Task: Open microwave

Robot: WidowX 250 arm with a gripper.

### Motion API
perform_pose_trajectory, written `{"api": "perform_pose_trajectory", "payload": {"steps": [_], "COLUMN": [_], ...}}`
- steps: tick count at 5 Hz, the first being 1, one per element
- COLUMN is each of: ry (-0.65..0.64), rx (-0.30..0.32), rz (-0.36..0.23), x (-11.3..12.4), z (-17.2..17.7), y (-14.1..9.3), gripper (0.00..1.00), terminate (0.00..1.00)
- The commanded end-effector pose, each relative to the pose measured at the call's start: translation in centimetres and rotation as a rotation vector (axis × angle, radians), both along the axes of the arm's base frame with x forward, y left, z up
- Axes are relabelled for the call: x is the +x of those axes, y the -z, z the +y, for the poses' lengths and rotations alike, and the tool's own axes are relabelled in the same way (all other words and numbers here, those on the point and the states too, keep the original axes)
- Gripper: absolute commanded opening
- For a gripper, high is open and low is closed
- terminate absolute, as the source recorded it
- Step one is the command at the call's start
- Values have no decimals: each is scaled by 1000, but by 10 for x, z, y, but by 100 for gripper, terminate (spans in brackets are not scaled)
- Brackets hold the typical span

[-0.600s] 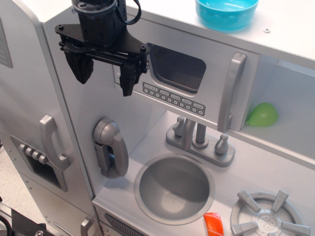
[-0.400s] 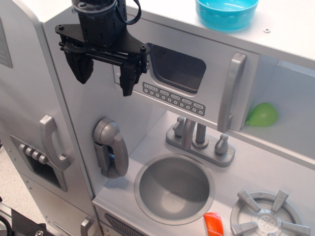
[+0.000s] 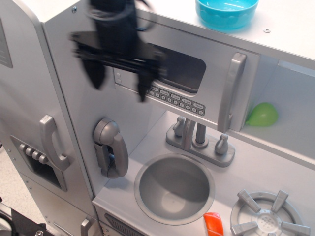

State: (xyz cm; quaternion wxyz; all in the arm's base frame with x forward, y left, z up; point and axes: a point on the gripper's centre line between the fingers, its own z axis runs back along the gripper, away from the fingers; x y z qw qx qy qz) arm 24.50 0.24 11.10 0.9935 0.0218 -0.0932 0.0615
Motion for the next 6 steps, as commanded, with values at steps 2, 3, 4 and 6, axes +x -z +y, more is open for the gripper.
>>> {"api": "perform_pose_trajectory", "payload": {"steps": [2,3,4,6], "ry": [106,114,109,99], "rx": [-95,-114,-104,-83], "rz": [-113,-116,-141,-186], "x": [46,56,60,66], "z": [-72,-81,-89,-91], "y": [-22,-22,-15,-4], "gripper": [100,100,100,0], "terminate": [0,0,0,0]}}
